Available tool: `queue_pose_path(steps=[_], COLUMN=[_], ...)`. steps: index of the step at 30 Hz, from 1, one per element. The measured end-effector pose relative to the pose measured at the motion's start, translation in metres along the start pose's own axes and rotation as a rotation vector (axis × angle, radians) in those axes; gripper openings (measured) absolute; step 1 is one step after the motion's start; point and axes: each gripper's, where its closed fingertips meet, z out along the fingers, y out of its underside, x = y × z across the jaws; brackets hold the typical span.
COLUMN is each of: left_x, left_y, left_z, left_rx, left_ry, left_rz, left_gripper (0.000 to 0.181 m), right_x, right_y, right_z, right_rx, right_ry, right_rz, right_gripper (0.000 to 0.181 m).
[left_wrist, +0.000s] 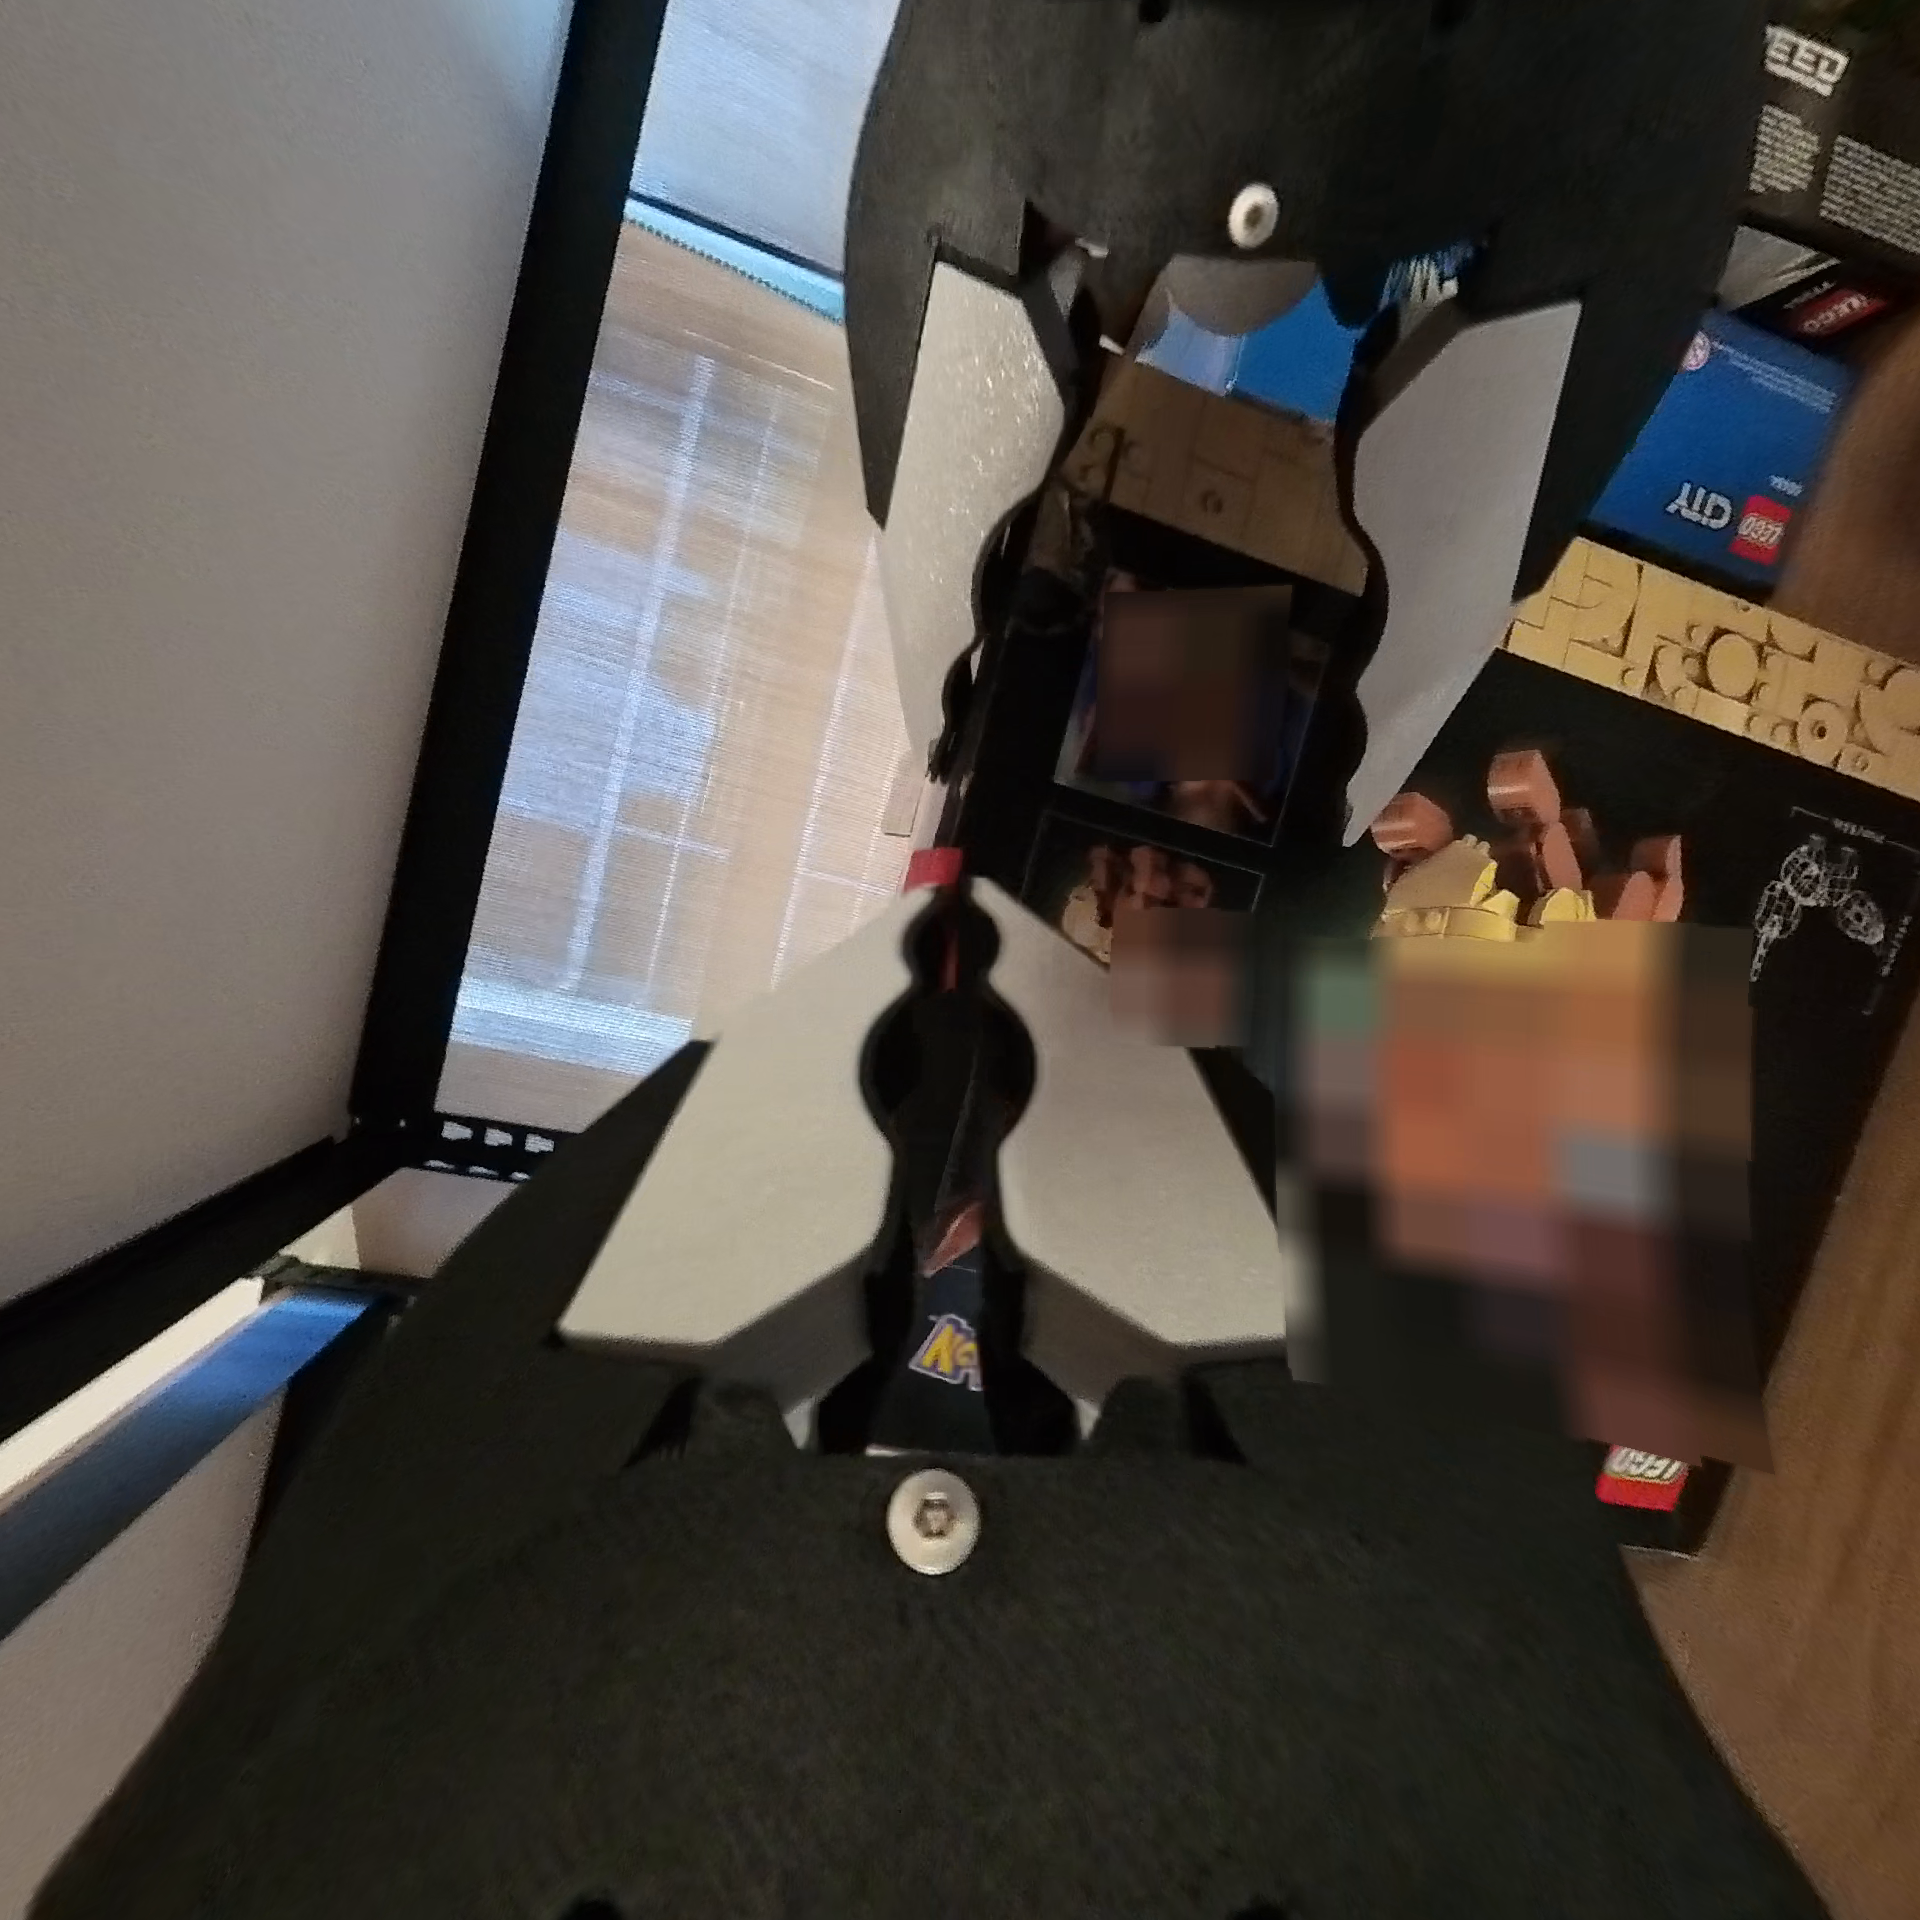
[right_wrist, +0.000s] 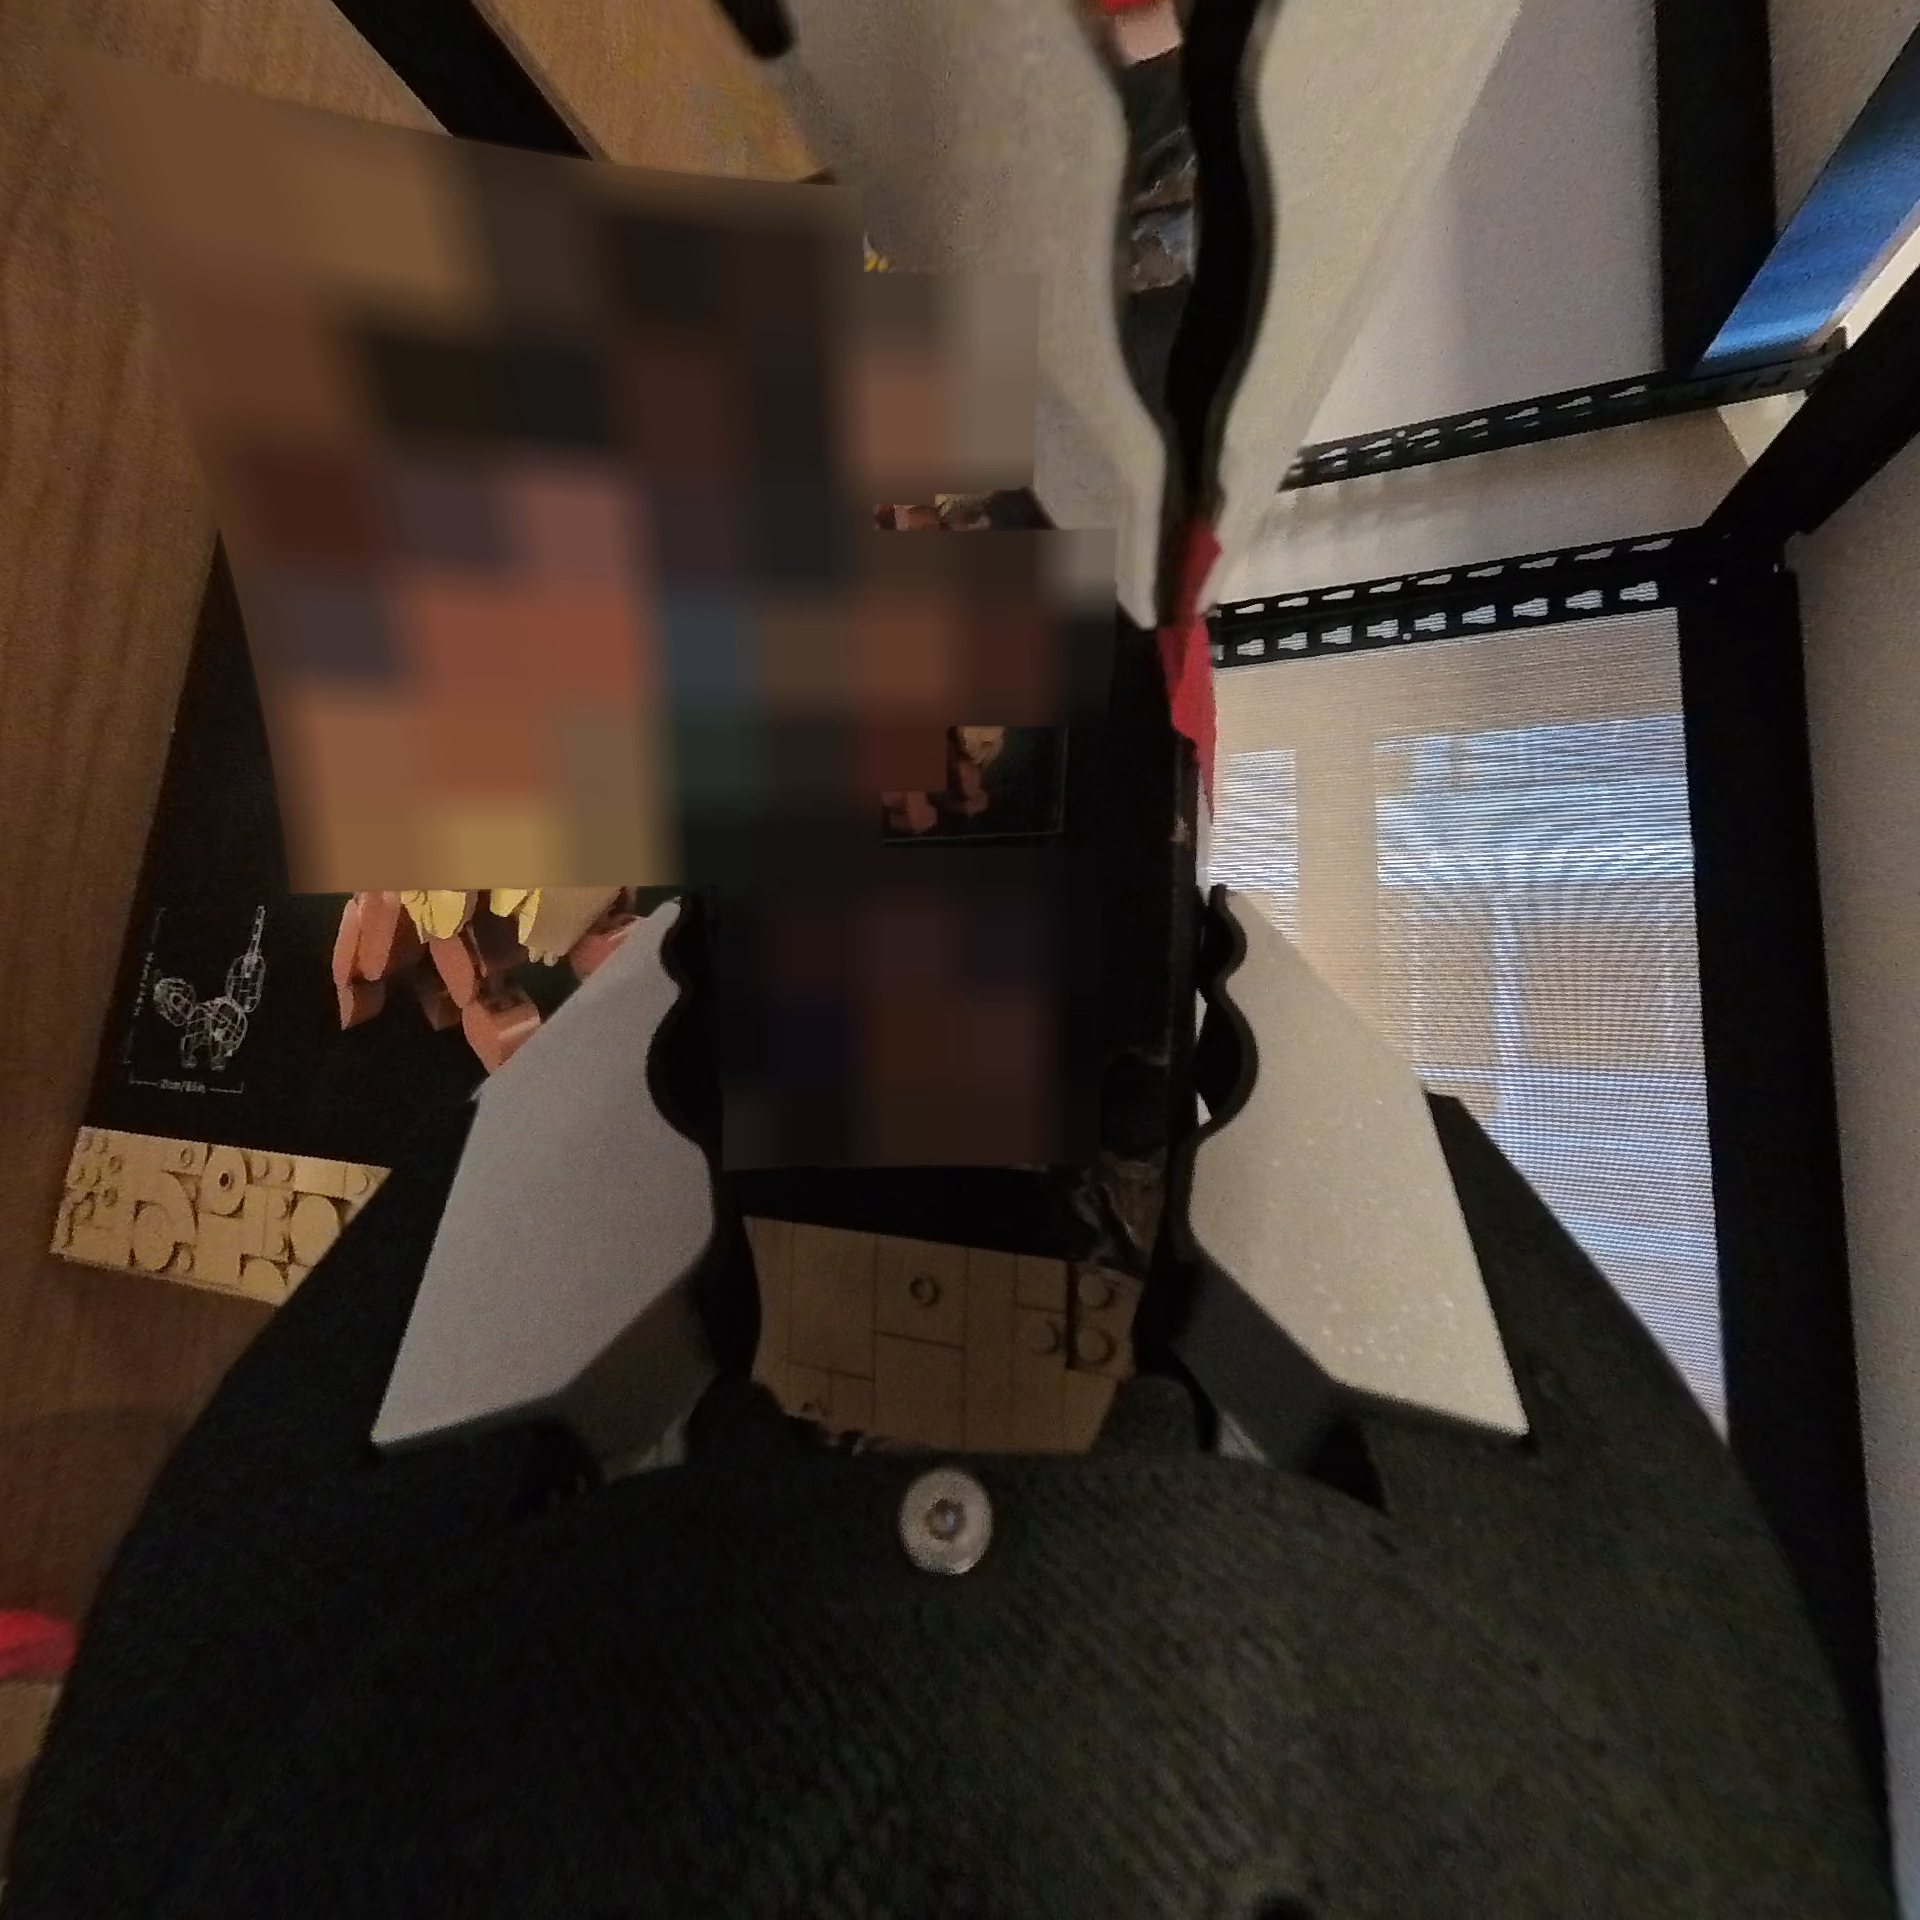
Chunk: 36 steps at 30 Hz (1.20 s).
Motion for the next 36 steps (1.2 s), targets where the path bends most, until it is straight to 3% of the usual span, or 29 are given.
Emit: queue_pose_path(steps=[8,14,18,23,26,36], left_x=[-0.012,0.0,-0.003,-0.015,-0.015,-0.013], left_y=[-0.005,-0.002,-0.003,-0.006,-0.007,-0.008], left_z=[-0.001,-0.006,-0.003,-0.003,-0.004,-0.006], left_rx=[-0.051,-0.069,-0.067,-0.053,-0.047,-0.038], left_ry=[0.002,0.017,0.011,0.035,0.048,0.048], left_rz=[0.085,0.099,0.071,0.022,0.006,-0.001], left_gripper=[0.0,0.0,0.0,0.0,0.0,0.0], right_x=[-0.001,-0.001,0.005,0.022,0.03,0.035], right_y=[-0.001,-0.002,-0.005,-0.014,-0.012,-0.015], right_z=[-0.001,-0.002,-0.006,-0.015,-0.013,-0.016], right_rx=[-0.002,-0.001,0.028,0.109,0.1,0.102], right_ry=[0.018,0.008,-0.089,-0.267,-0.27,-0.332], right_rz=[-0.009,0.007,0.138,0.434,0.507,0.628], right_gripper=[0.094,0.089,0.079,0.051,0.035,0.033])
